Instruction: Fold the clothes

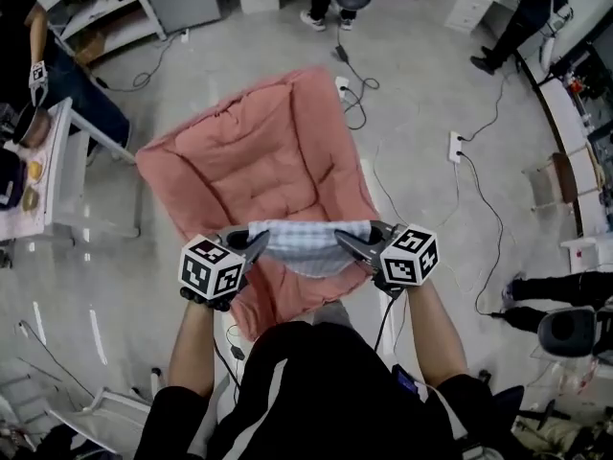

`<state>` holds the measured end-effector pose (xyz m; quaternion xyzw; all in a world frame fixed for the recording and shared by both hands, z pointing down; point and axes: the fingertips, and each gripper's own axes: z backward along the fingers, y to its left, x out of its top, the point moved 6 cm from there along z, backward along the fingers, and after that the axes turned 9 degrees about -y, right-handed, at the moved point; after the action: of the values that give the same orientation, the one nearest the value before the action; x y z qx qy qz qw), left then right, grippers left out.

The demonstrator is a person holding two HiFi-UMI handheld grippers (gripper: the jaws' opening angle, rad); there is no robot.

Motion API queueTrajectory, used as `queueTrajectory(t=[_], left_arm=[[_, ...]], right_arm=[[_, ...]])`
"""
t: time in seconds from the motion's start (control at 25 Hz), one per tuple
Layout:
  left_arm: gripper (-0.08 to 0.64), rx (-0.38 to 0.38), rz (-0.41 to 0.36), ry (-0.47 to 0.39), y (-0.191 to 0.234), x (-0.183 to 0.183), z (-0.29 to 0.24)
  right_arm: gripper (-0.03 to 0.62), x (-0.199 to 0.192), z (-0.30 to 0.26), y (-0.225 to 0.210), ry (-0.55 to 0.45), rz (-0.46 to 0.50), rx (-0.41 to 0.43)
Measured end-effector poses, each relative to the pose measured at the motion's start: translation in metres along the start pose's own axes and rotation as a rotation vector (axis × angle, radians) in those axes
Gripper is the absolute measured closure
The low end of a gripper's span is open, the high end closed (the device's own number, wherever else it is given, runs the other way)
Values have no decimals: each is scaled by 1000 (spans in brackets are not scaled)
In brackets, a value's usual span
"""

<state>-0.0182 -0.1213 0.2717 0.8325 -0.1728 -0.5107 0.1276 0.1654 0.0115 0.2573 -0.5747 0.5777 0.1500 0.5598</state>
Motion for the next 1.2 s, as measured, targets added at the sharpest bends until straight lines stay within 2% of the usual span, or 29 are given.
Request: queueTrajectory(t=[0.2,0.36,0.6,0.8,1.0,1.2], left_arm=[[538,156,99,-78,21,0,15],[538,241,142,-111,40,3,19],[538,312,191,-139,81,24,30],[538,376,191,-133,108,43,39],[538,430,172,-98,121,52,35],[538,440,198,-109,116,39,37]], right_arm=[[575,31,-45,-25,94,61,156],[575,51,-81,-42,146,114,228],[575,85,-133,-54,183,160,308],[575,109,-169,-58,200,195,361],[575,122,-190,-66,214,215,414],[575,116,-196,-64,218,194,464]])
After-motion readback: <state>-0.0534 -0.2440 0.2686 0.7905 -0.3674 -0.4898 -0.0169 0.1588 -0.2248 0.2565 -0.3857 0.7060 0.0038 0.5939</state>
